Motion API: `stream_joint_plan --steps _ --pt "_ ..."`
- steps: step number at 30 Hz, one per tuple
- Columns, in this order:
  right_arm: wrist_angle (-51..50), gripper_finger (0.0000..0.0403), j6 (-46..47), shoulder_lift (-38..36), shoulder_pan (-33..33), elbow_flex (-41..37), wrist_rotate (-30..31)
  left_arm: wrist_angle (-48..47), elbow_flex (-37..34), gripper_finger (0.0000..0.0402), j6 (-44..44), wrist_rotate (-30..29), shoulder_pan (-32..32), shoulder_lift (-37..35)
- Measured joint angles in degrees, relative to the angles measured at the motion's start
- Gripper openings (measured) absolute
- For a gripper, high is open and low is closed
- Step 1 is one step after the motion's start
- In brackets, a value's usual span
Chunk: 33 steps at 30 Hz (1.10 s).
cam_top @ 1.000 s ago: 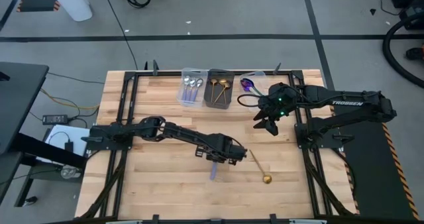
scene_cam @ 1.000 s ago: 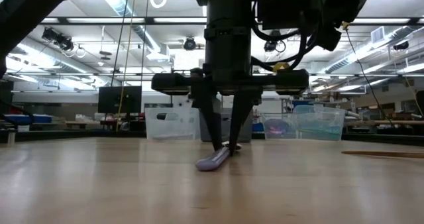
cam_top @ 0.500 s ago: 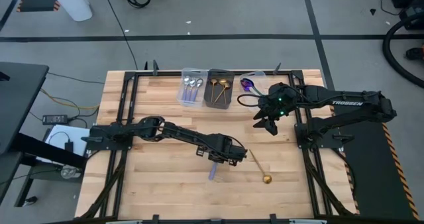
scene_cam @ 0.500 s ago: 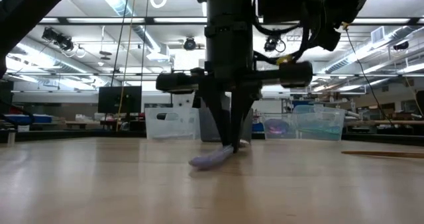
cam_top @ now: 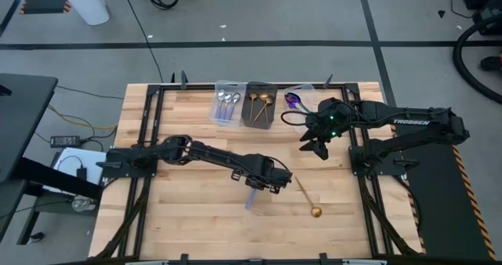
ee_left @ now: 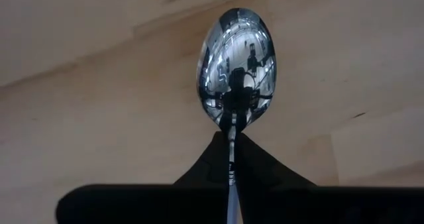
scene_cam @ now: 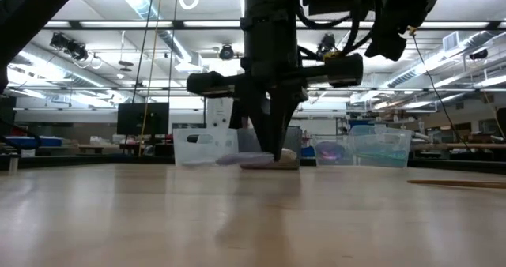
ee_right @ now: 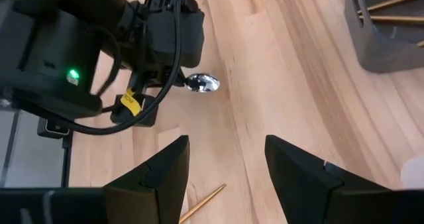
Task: Sort silverware by color (type)
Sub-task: Put the purple spoon into the left transparent bin
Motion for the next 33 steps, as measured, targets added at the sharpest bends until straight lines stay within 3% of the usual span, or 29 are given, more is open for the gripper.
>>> stream_joint_plan --steps 10,21,26,33 --pt "-0.09 0.0207 1.64 0.00 0.00 0.00 0.48 -7.86 0.03 0.0012 7.88 -1.93 2.51 -3.89" --pt "-4.79 0.0207 6.15 -0.11 0.00 0.00 5.98 -14.11 0.04 0.0011 19.74 -8.13 7.98 -11.25" --pt "-8.51 0.0207 8.42 -0.43 -0.02 0.00 7.13 -15.14 0.11 0.0011 24.62 -11.14 11.58 -15.26" --pt "-5.87 0.0207 6.18 -0.59 -0.44 0.00 8.06 -16.01 0.09 0.0011 31.04 -13.65 18.75 -18.57"
